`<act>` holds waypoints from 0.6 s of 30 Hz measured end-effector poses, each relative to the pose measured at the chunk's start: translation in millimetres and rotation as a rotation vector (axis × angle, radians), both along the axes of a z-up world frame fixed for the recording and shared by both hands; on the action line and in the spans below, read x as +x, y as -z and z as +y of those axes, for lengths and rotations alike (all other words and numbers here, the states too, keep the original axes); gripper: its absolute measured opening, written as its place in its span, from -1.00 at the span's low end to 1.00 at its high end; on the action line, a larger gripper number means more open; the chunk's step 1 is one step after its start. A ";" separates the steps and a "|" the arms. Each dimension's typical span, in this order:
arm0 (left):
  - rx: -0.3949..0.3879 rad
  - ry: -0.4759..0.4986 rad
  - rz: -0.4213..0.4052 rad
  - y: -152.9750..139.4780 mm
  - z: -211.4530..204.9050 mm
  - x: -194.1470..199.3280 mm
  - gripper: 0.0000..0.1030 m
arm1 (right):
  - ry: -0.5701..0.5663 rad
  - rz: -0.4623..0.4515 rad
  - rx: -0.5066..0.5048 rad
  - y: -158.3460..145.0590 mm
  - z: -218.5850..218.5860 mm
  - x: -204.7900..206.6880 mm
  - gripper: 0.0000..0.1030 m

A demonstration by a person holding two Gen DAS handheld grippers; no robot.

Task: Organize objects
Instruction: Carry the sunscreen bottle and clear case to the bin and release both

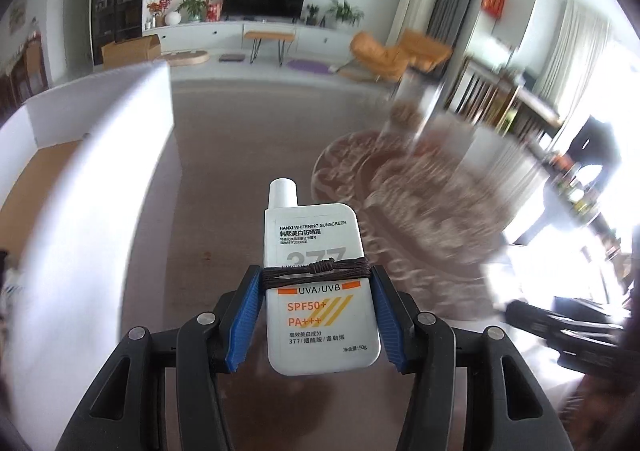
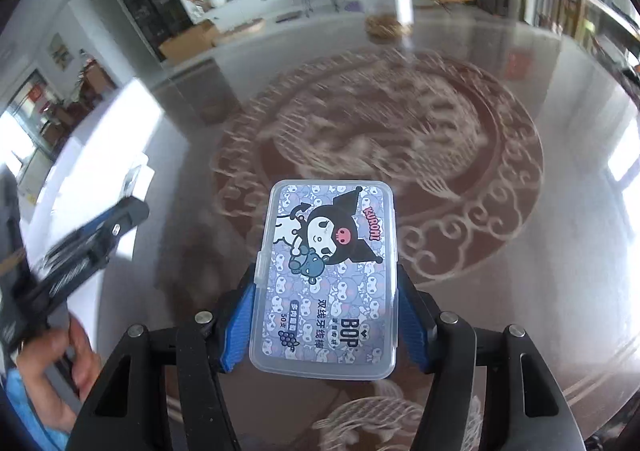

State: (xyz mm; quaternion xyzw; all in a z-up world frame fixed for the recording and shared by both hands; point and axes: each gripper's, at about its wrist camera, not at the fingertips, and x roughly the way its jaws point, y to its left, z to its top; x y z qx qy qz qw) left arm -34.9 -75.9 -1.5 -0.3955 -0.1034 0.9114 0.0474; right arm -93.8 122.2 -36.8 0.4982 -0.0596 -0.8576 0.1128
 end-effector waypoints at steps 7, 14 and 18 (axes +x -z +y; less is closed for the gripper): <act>-0.011 -0.143 0.159 -89.9 -96.1 68.5 0.03 | -0.241 0.159 -0.074 -94.3 -101.8 19.4 0.22; -0.173 -0.411 -0.028 -55.4 -210.6 102.8 0.04 | -0.626 0.149 -0.146 -128.1 -267.5 53.3 0.22; -0.167 -0.500 -0.169 -22.4 -245.6 107.0 0.06 | -0.762 0.016 -0.100 -90.4 -334.7 56.2 0.24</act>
